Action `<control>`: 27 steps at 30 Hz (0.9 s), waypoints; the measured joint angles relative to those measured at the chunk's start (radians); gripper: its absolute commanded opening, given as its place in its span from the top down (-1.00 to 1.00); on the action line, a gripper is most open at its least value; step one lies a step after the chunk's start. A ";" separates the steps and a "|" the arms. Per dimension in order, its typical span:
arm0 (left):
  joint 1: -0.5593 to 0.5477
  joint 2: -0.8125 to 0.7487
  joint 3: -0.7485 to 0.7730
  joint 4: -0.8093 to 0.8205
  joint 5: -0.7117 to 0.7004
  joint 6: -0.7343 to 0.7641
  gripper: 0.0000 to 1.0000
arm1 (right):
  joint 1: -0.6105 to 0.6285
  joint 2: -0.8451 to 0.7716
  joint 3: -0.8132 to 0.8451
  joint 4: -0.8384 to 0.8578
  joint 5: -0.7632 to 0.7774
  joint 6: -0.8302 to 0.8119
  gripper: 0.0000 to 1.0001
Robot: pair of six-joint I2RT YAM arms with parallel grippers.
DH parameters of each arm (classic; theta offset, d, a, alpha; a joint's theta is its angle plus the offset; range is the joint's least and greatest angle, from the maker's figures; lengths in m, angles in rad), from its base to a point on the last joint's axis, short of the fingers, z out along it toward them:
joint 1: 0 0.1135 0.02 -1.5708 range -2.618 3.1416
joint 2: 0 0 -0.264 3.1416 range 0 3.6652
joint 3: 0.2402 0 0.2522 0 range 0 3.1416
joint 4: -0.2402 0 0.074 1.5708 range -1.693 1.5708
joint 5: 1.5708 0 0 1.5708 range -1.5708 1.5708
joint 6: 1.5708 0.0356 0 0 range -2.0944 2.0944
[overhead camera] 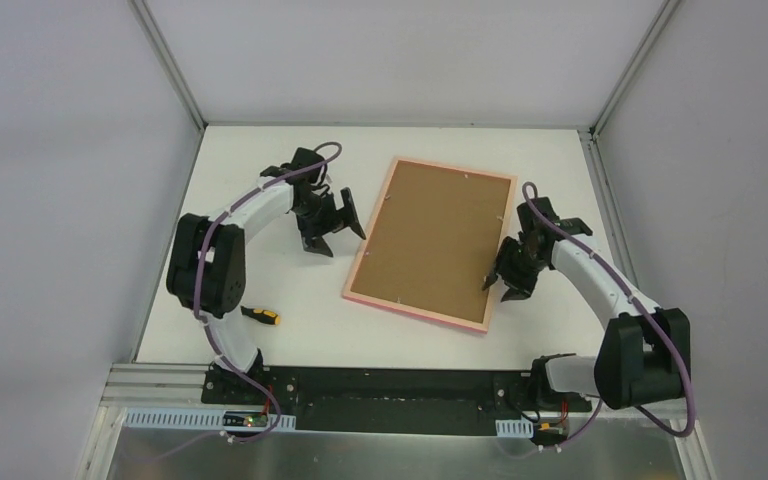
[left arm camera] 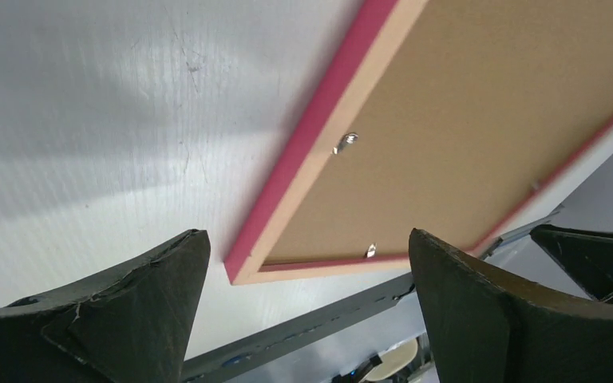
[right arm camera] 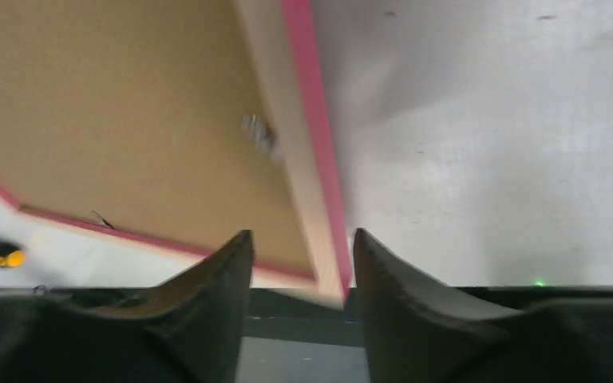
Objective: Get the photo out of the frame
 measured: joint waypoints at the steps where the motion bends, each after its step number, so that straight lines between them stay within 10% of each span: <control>1: 0.000 0.026 0.000 0.001 0.010 0.009 -0.98 | -0.006 0.013 0.000 -0.019 0.029 0.008 -0.32; 12: -0.051 0.076 -0.060 0.076 0.061 0.034 -0.98 | -0.048 -0.012 0.071 -0.176 0.210 0.009 -0.66; 27: -0.519 0.248 -0.028 0.414 0.250 -0.322 -0.98 | -0.048 -0.334 0.166 -0.282 0.153 0.055 -0.67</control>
